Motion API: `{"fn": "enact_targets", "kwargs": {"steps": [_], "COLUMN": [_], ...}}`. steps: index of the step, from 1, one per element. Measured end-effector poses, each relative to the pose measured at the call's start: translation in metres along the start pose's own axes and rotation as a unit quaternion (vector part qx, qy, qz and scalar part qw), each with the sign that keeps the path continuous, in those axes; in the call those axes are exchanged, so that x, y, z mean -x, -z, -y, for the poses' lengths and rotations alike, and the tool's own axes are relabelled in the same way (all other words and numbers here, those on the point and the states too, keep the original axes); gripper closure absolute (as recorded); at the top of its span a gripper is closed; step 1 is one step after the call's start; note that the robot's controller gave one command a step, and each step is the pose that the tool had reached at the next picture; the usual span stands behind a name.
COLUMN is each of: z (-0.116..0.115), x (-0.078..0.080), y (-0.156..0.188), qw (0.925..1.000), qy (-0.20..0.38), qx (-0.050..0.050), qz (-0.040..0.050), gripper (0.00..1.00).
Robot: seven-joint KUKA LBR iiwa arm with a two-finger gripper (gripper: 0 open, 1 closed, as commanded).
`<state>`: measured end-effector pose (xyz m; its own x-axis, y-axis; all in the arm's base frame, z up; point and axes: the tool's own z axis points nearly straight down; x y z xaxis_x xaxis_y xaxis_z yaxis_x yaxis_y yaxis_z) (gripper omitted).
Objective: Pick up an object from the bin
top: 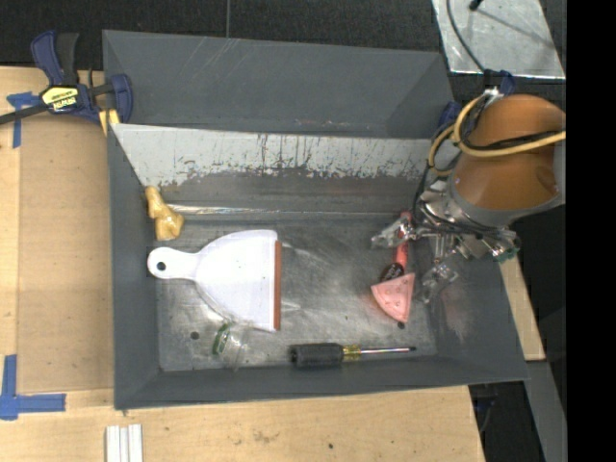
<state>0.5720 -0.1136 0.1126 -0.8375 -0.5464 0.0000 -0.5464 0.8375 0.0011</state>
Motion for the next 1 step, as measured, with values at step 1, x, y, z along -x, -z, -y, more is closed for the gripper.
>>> {"fn": "enact_targets", "kwargs": {"steps": [1], "z": [-0.0055], "x": [0.0063], "y": [-0.0209], "qw": [0.9994], "qy": [0.035], "qx": [-0.002], "qz": [0.0025], "gripper": [0.00]}}
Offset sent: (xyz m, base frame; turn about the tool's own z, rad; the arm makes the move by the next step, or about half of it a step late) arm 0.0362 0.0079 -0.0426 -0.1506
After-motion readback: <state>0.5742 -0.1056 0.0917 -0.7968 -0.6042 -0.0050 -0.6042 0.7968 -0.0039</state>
